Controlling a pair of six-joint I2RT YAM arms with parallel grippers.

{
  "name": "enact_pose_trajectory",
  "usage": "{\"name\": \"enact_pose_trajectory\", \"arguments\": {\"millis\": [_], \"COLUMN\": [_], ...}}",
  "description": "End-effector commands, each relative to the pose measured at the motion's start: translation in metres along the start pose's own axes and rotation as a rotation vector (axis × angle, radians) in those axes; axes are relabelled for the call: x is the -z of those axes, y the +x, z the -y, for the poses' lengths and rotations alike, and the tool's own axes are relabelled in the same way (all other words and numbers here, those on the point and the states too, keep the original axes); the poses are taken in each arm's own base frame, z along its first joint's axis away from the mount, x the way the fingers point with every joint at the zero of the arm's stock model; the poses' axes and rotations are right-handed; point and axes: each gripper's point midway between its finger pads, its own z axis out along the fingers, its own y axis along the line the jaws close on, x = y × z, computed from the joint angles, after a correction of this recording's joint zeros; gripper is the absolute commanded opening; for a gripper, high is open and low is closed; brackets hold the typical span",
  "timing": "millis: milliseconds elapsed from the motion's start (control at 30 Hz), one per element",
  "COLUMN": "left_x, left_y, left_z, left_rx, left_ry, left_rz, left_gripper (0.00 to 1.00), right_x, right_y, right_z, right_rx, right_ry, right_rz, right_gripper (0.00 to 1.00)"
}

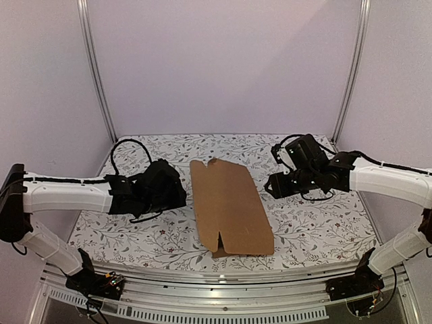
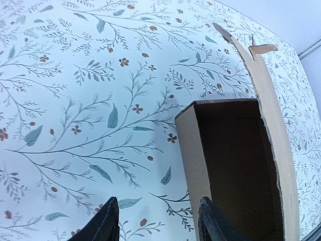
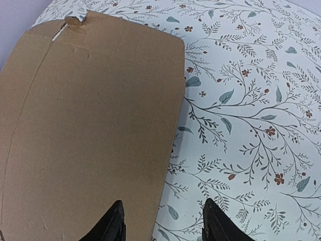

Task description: Fold the paper box

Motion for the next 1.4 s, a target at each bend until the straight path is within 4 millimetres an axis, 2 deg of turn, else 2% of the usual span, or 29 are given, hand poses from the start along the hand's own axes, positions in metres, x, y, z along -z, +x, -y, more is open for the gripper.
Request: {"name": "enact_pose_trajectory", "arguments": {"millis": [0,67,233,400,500,600,767,933,1033,1200,1367], "left_x": [0.015,0.022,0.029,0.026,0.010,-0.018,-0.065,-0.117,-0.147,-0.185,-0.204], "left_y": [-0.031,-0.047,-0.091,-0.133,-0.147,-0.157,-0.172,-0.181,-0.176,-0.156,-0.125], "left_z": [-0.026,-0.021,0.009,0.059,0.087,0.112,0.131,0.126,0.116,0.098,0.092], "left_rx": [-0.167,-0.222,-0.334,-0.388,-0.437,-0.467,-0.495,-0.488,-0.452,-0.419,-0.375], "left_ry": [-0.137,-0.140,-0.081,0.085,0.156,0.210,0.225,0.208,0.214,0.221,0.299], "left_rz": [0.060,0.089,0.136,0.161,0.140,0.114,0.075,0.017,-0.045,-0.129,-0.250], "left_gripper": [0.52,0.52,0.51,0.50,0.49,0.48,0.44,0.39,0.33,0.28,0.25], "right_x": [0.010,0.015,0.026,0.028,0.028,0.024,0.012,0.004,0.001,-0.007,-0.016], "right_y": [0.035,0.047,0.086,0.128,0.147,0.164,0.192,0.206,0.211,0.210,0.206], "right_z": [0.003,0.002,-0.003,-0.005,-0.009,-0.014,-0.023,-0.028,-0.033,-0.039,-0.044], "right_rx": [0.040,0.055,0.090,0.108,0.104,0.095,0.066,0.041,0.026,-0.002,-0.021], "right_ry": [0.003,0.004,0.010,0.031,0.028,0.013,-0.004,-0.025,-0.052,-0.077,-0.084], "right_rz": [-0.107,-0.141,-0.265,-0.390,-0.434,-0.467,-0.507,-0.523,-0.533,-0.509,-0.486], "right_gripper": [0.50,0.49,0.48,0.44,0.43,0.42,0.39,0.36,0.35,0.34,0.32]}}
